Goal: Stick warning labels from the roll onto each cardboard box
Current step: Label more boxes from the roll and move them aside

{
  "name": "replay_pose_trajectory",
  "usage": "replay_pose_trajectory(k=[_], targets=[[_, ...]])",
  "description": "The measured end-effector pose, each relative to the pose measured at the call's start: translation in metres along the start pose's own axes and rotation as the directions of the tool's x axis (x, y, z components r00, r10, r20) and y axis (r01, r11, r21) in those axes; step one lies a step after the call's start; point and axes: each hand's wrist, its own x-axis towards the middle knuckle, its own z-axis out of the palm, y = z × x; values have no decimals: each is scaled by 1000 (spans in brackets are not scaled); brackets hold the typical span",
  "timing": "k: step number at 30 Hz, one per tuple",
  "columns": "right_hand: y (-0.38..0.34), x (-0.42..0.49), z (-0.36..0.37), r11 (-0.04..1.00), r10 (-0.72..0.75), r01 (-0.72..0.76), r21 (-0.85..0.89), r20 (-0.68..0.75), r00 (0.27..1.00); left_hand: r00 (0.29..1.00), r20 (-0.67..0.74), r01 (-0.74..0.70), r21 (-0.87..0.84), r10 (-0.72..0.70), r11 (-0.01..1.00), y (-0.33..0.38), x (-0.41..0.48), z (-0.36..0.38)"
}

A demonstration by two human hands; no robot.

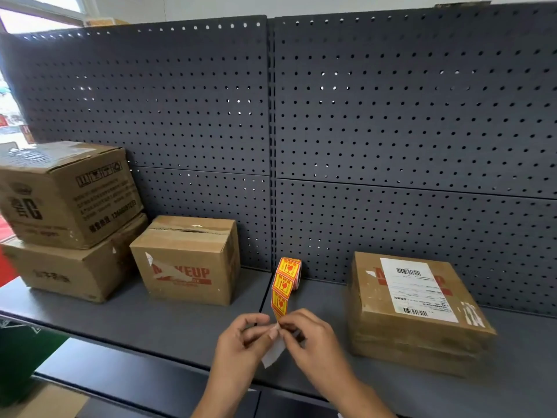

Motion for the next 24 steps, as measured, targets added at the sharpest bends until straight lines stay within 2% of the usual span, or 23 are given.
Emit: replay_pose_trajectory(k=[7,13,16,20,24], targets=[[-2,8,-7,998,-51,51,-33,-1,999,993,21,-118,166,116,979,15,-4,5],[-7,16,-12,999,-52,52,-10,19,998,955,27,-277,433,295,858,18,0,2],[-10,19,-14,998,-31,30,56,18,999,939,30,-323,417,342,849,20,4,0],[-7,24,-14,960,78,-85,267,36,996,949,4,-295,362,315,884,16,6,1],[0,23,-9,924,128,-134,358,38,991,965,9,-253,312,264,916,12,5,3]])
